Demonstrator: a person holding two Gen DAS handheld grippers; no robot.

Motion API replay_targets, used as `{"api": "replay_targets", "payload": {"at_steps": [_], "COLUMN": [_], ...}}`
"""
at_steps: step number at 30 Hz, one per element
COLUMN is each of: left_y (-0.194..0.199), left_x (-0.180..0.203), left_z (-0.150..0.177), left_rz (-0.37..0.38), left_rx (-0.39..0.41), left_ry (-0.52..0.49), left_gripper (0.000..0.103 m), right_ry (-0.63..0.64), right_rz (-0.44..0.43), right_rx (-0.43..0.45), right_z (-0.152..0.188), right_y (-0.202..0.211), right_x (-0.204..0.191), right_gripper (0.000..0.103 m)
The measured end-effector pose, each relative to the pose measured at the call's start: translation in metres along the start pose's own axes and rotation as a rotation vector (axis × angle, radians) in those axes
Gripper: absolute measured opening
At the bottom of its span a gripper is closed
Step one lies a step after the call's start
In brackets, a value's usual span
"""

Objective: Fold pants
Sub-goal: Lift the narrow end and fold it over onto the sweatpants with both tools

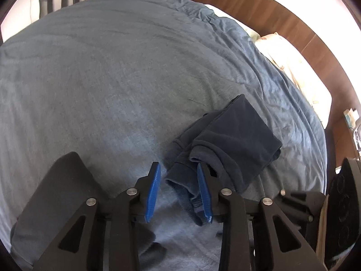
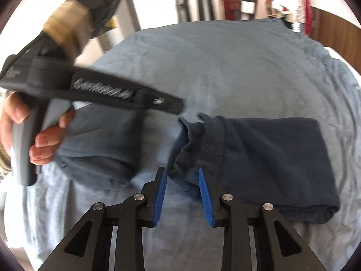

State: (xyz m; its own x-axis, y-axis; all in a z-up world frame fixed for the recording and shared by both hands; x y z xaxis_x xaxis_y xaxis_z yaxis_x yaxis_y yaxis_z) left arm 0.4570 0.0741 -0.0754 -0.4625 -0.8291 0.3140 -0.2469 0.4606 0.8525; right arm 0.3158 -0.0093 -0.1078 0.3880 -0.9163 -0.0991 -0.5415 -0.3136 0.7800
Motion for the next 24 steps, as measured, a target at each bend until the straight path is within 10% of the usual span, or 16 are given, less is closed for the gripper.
{"api": "replay_targets", "payload": {"at_steps": [12,16,24], "left_y": [-0.046,-0.057,-0.013], "left_x": [0.022,0.024,0.012], "left_z": [-0.006,0.0,0.007], "left_rz": [0.102,0.165,0.162], "left_rx": [-0.084,-0.119,-0.03], "left_ry": [0.039,0.071,0.101], "left_gripper": [0.045,0.009,0.007], "right_ry": [-0.072,-0.073,-0.09], "right_rz": [0.074,0.104,0.122], "right_rx": [0.023,0.025,0.066], "right_z": [0.011,0.01,0.005], "right_y": [0.021,0.016,0.031], "right_x": [0.02,0.021,0.022], "right_gripper": [0.031,0.031,0.031]}}
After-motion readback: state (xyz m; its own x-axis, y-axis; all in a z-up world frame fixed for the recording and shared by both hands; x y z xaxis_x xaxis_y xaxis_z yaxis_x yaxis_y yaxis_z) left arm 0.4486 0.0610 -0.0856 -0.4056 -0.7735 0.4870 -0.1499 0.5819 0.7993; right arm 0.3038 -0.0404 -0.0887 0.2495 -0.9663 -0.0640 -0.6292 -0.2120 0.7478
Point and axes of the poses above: each gripper's, at about its wrist camera, not at the fingertips, and y roughly against the way its jaws point, x to its right, z to its underside, the point moved 5 cm from there along -y, roughly the way its jaws point, and after that the axes turned 5 degrees about y, right-handed, at the moved point
